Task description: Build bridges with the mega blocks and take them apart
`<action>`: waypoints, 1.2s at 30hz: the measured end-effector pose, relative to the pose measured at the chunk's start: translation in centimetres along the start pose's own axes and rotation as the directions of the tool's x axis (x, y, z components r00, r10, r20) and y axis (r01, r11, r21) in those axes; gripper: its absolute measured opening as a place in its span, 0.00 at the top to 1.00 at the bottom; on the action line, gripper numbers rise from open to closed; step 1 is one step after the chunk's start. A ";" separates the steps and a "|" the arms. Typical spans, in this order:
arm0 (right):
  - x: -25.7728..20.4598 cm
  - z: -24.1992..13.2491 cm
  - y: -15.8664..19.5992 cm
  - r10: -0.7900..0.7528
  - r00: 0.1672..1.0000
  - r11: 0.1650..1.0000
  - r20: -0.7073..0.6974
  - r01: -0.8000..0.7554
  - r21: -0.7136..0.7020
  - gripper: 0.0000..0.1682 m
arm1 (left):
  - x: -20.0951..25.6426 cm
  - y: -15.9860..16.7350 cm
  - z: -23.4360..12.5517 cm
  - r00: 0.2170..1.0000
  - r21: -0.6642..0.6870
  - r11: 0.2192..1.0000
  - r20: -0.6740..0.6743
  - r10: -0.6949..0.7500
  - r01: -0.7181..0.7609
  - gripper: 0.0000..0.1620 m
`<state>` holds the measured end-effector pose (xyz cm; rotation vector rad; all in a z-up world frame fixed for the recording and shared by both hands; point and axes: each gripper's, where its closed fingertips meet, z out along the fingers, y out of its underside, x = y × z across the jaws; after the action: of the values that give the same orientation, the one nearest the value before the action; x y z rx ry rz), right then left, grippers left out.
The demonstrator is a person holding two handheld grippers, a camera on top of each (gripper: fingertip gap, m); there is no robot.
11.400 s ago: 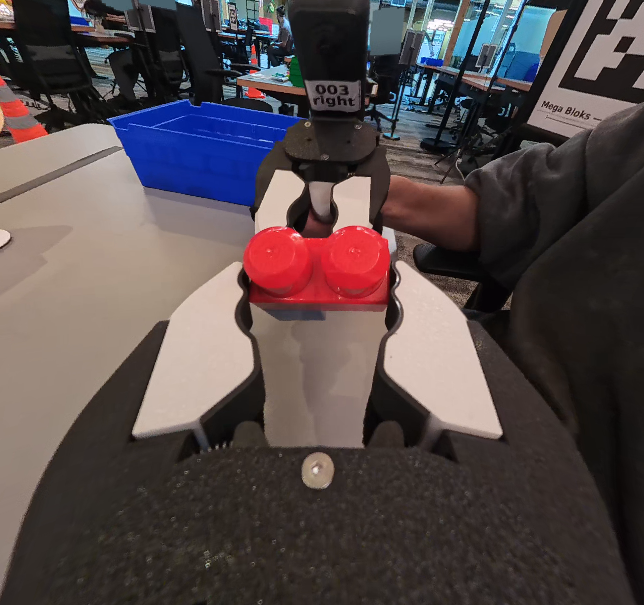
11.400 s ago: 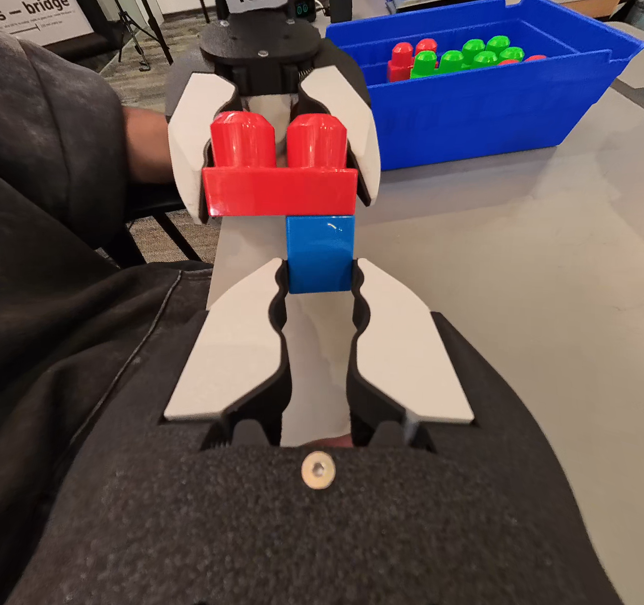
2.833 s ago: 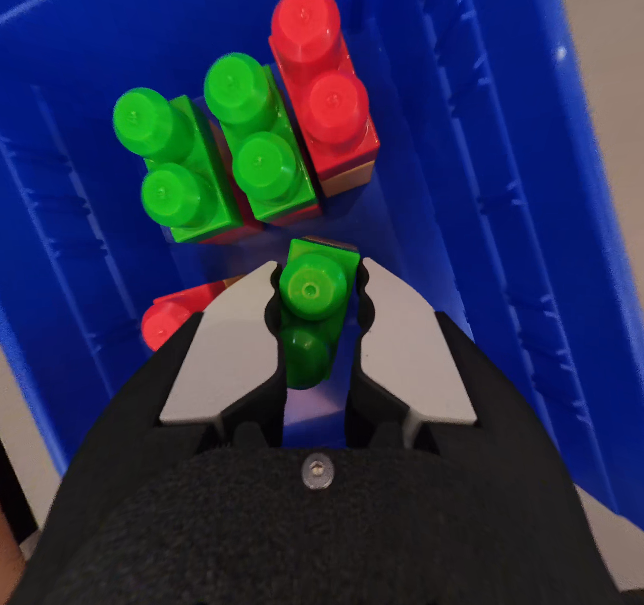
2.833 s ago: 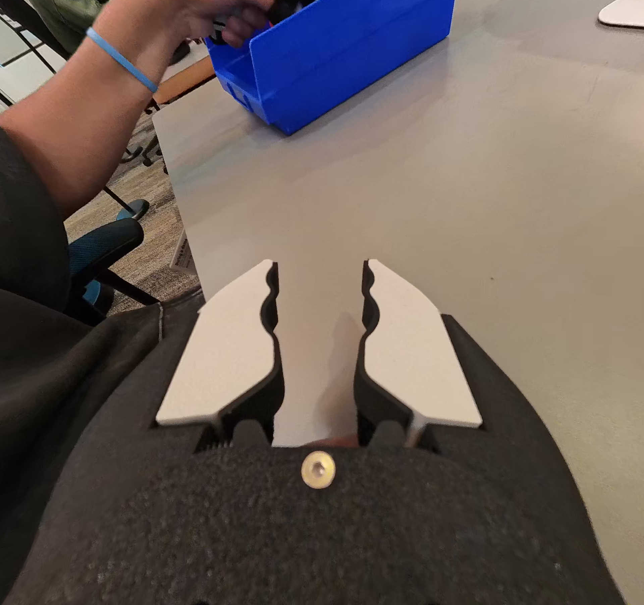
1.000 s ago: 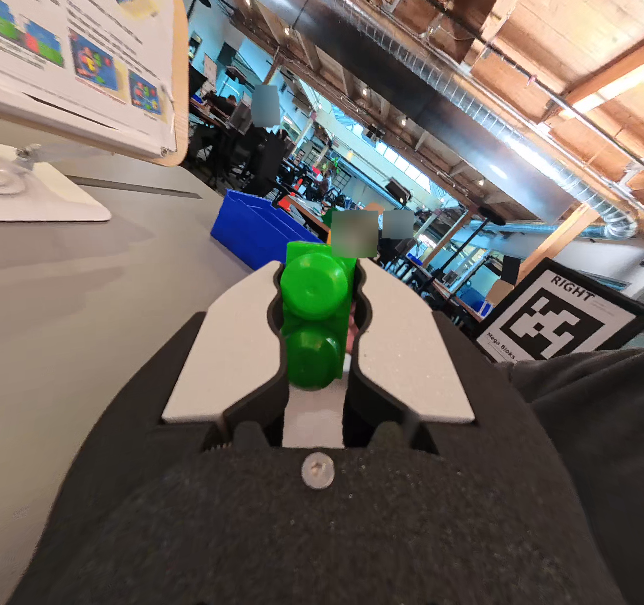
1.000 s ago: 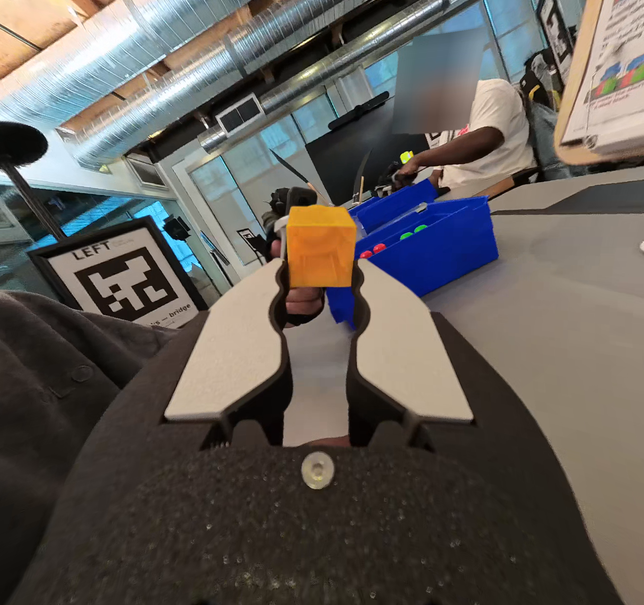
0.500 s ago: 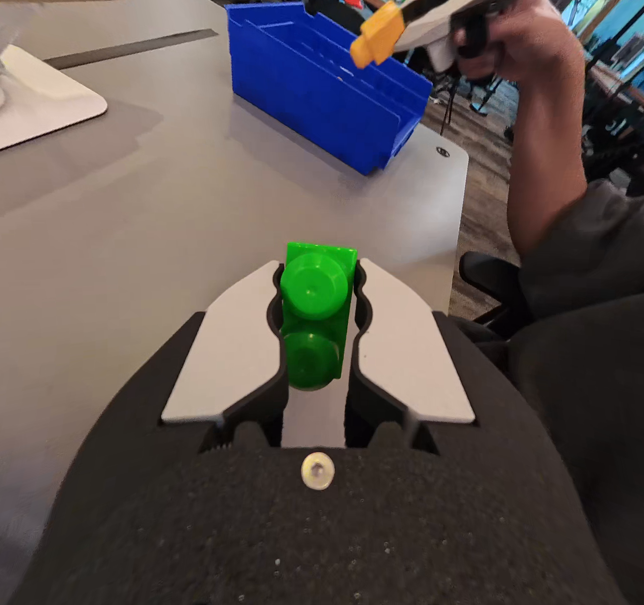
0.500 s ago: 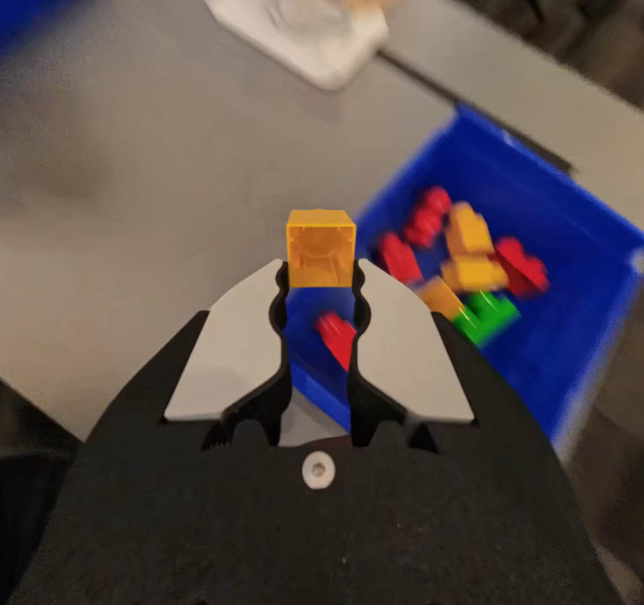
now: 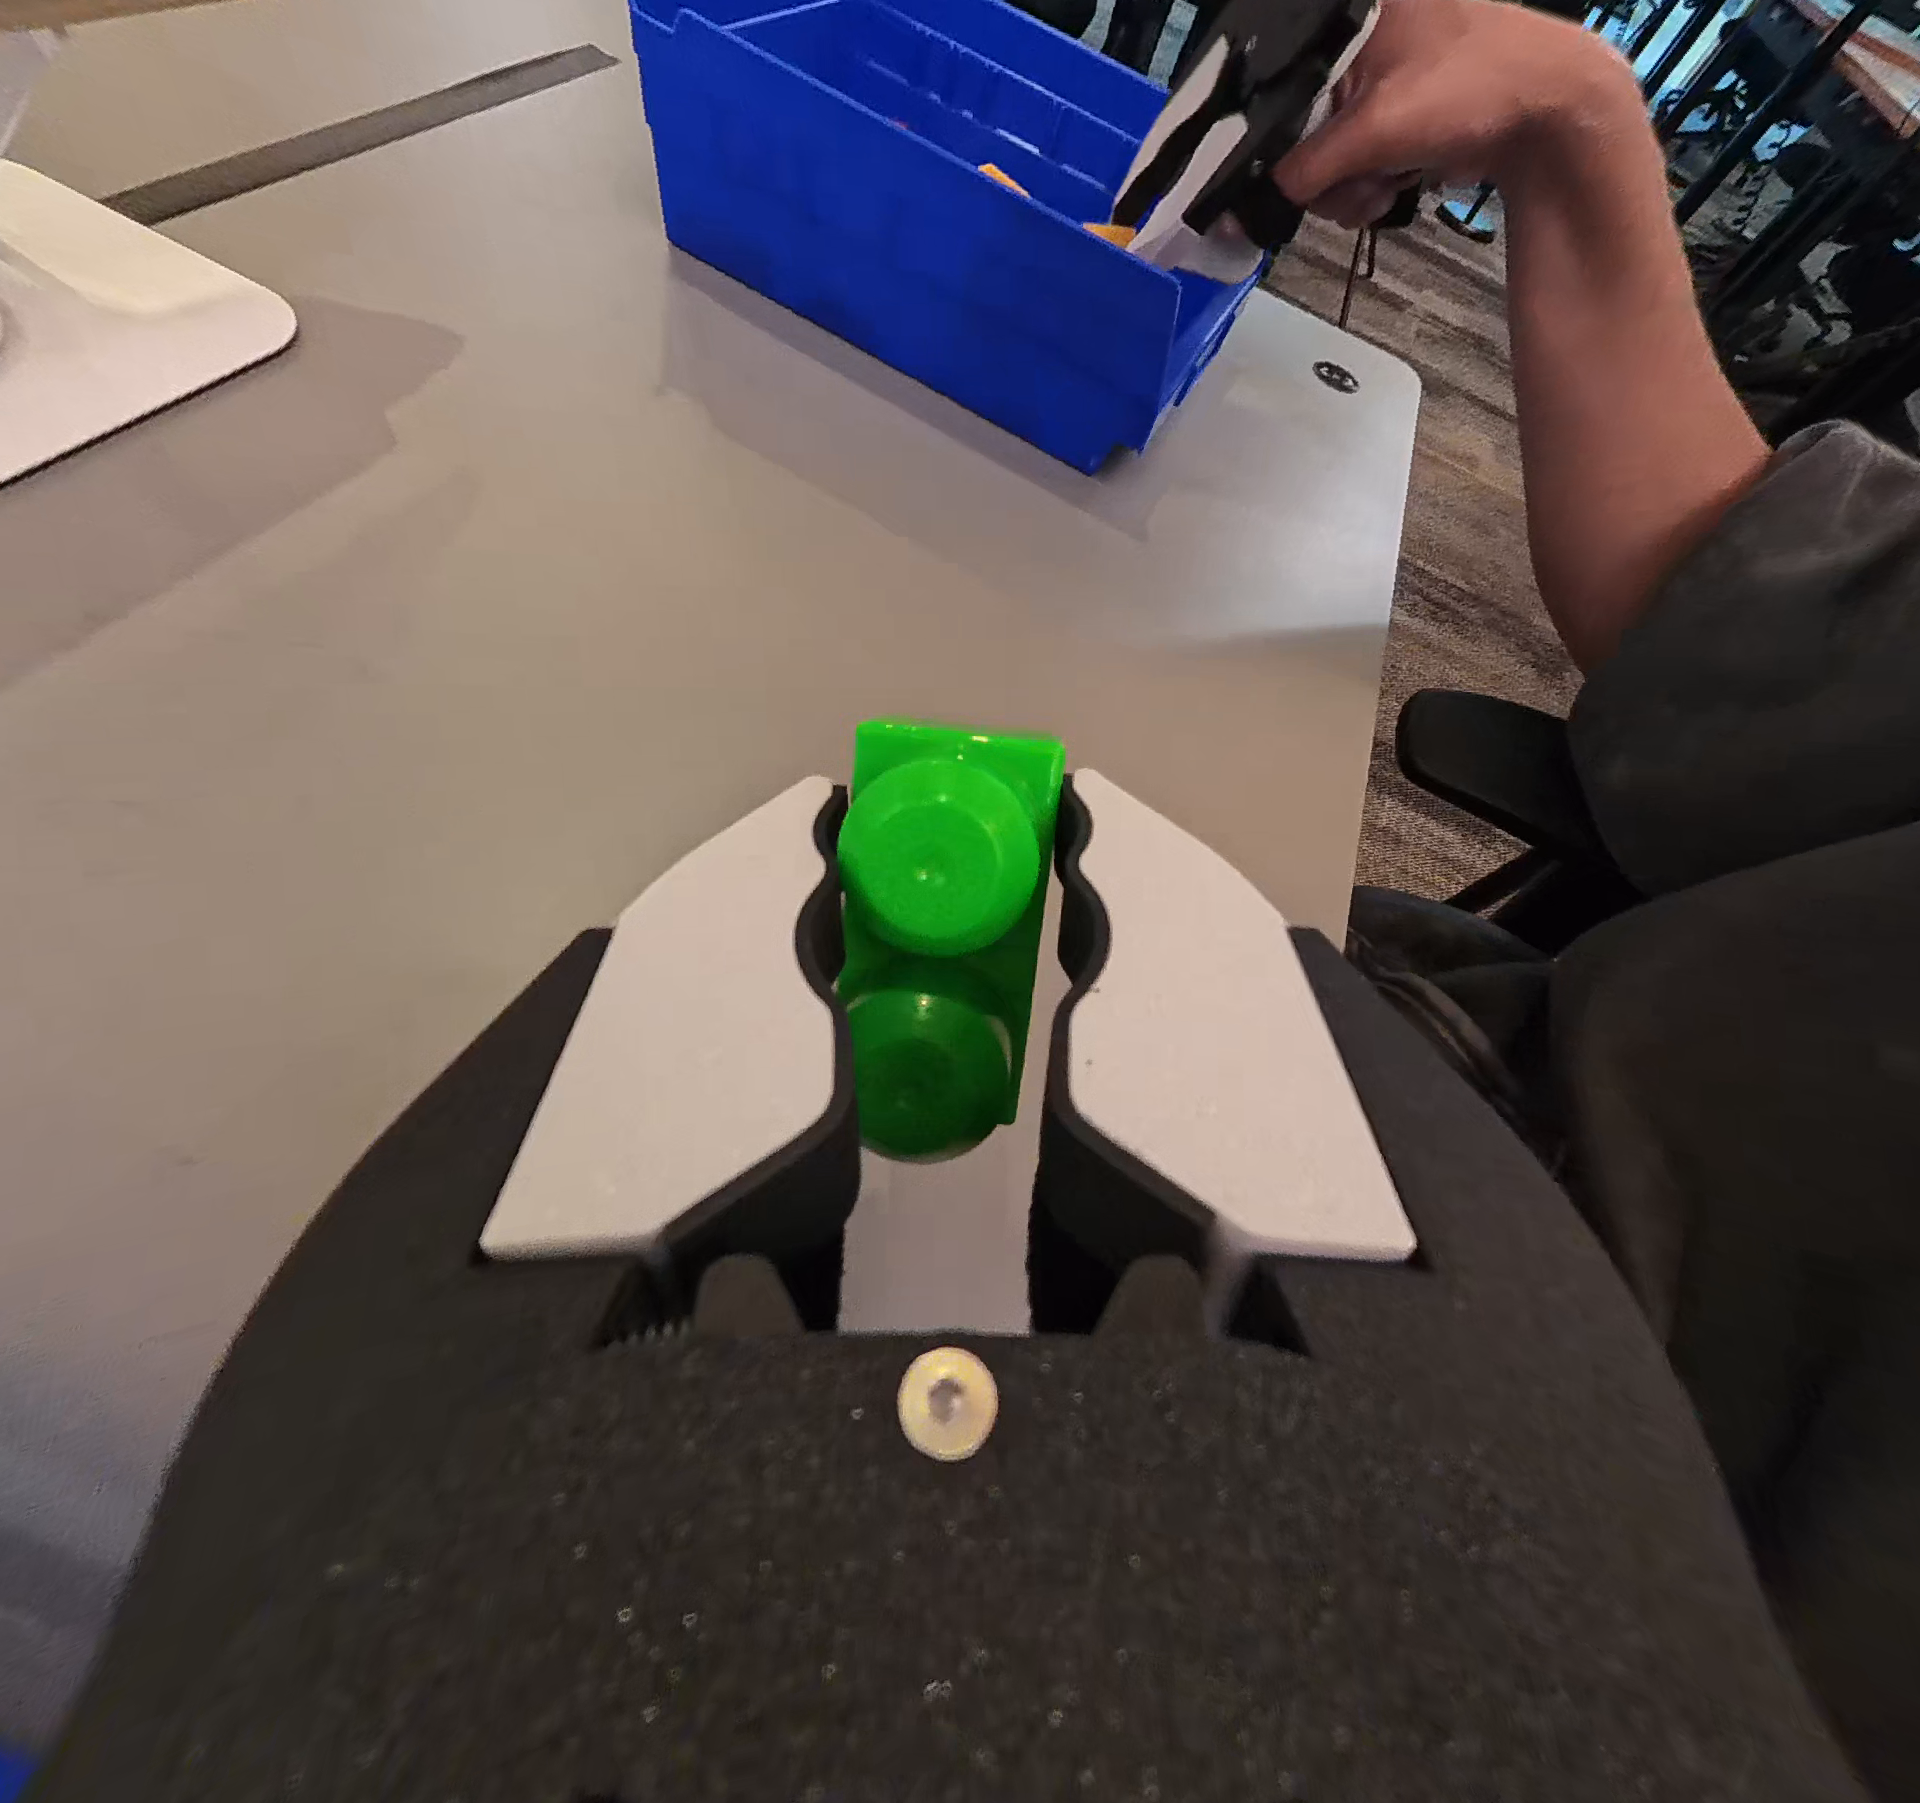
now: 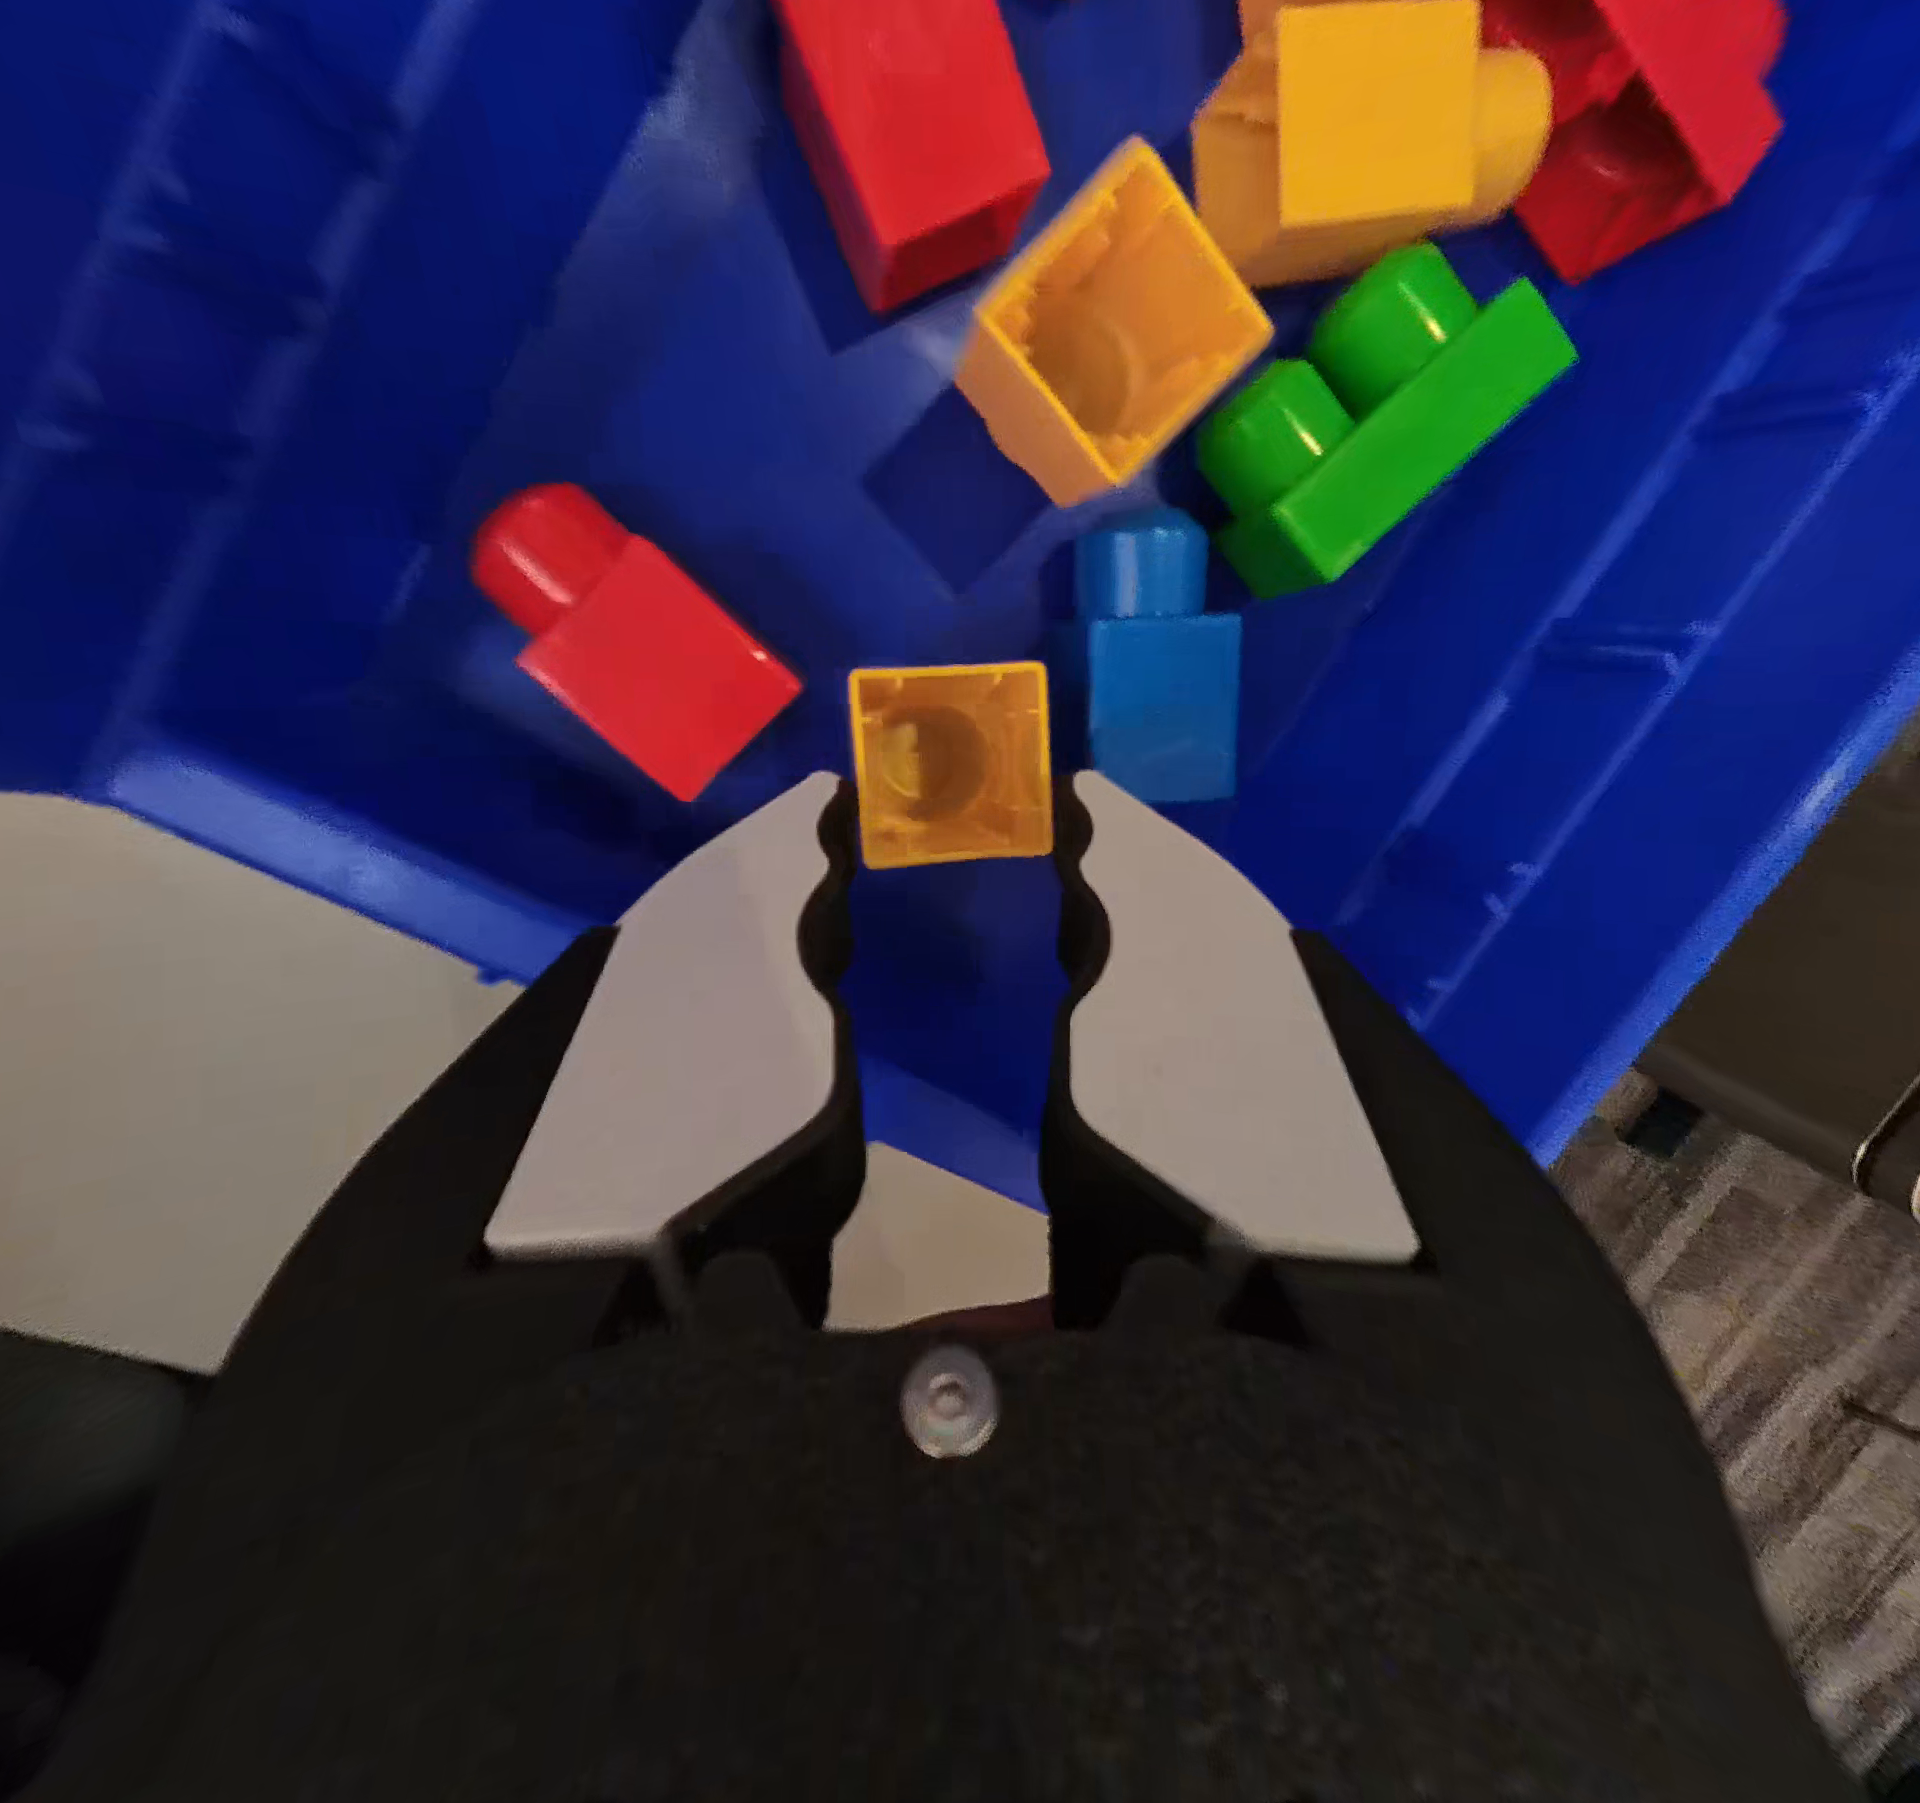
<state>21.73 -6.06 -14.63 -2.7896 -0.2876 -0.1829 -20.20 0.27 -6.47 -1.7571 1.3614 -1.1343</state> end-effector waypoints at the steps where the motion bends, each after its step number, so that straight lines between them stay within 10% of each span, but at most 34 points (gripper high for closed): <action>1: 0.7 0.3 0.6 0.028 0.999 0.999 -0.020 -0.028 -0.018 0.74 | 0.1 0.0 0.0 1.000 0.001 1.000 -0.003 -0.003 0.003 0.77; 11: -1.1 -6.0 -2.2 -0.005 0.992 0.981 -0.130 0.030 0.194 0.63 | -0.8 0.2 -0.1 0.998 -0.022 0.998 0.010 -0.057 0.057 0.77; 18: -20.1 -11.9 -11.1 -0.530 0.841 0.656 0.105 0.329 0.680 0.66 | -0.4 0.7 0.9 0.998 -0.206 0.978 -0.059 0.031 -0.043 0.77; 24: -35.6 -7.4 -13.6 -0.719 0.628 0.537 0.298 0.230 0.811 0.66 | 1.3 -0.2 1.3 0.978 -0.316 0.937 -0.187 0.090 -0.147 0.77; 36: -40.5 -5.5 -13.6 -0.762 0.564 0.521 0.319 0.240 0.819 0.79 | 3.0 2.0 1.9 0.945 -0.387 0.876 -0.262 0.195 -0.288 0.77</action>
<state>-21.07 -2.45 -11.69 -1.7649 -1.1607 0.6793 -19.05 -3.21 -8.23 -1.7127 2.0252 -0.9592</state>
